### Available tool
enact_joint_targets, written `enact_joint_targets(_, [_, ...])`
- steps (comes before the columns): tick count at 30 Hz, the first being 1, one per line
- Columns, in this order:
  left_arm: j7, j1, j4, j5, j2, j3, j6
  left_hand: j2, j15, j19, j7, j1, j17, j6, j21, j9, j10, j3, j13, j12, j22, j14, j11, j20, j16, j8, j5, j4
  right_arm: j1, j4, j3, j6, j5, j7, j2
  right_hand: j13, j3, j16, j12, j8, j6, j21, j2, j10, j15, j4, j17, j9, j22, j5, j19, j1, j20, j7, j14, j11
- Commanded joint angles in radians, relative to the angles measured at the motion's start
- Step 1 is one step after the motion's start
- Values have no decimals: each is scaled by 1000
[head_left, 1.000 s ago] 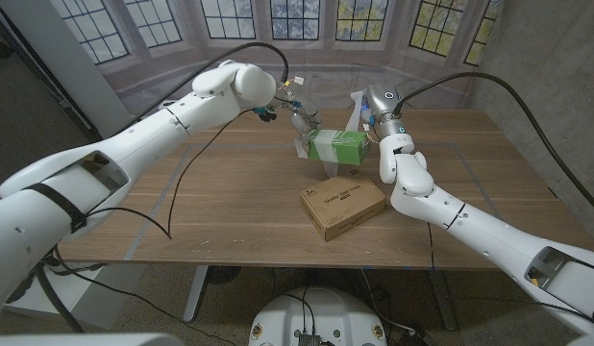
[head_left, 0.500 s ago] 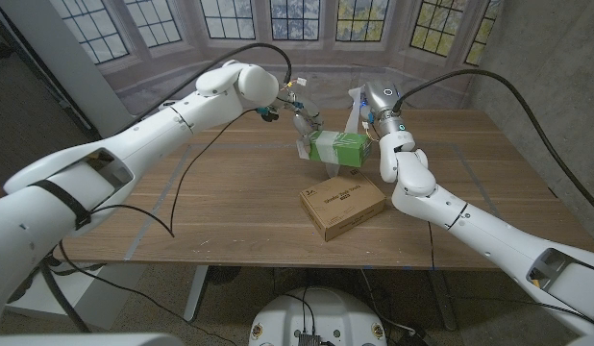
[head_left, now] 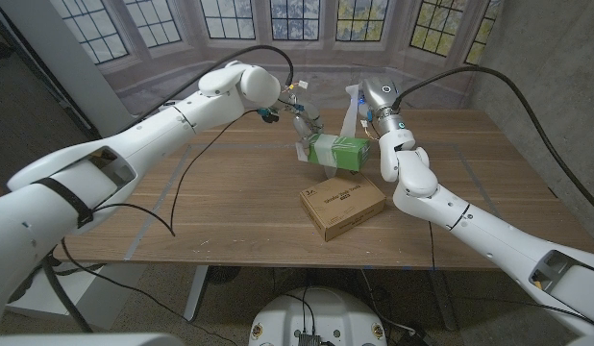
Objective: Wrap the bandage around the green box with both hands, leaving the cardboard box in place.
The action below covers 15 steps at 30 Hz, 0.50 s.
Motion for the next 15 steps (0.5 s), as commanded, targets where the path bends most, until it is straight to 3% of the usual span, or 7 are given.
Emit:
enact_joint_targets(1, [-9, -5, 8, 13, -2, 7, -7, 128, 0, 8, 26, -94, 2, 128, 2, 3, 5, 28, 5, 6, 6, 6, 1, -1, -3, 10, 6, 15, -11, -30, 15, 10, -31, 25, 7, 6, -2, 1, 7, 0, 4, 4, 9, 44, -88, -1, 4, 6, 2, 8, 6, 4, -59, 6, 7, -34])
enact_joint_targets(15, [-6, -2, 10, 20, 3, 3, -22, 129, -2, 9, 25, -97, 3, 131, 2, 3, 8, 30, 6, 6, 6, 10, 0, -1, -3, 11, 5, 16, -41, -102, 41, -1, -69, 58, 6, 6, -3, 0, 6, 0, 4, 4, 8, 44, -87, -2, 6, 7, 2, 8, 6, 6, -57, 7, 7, -34])
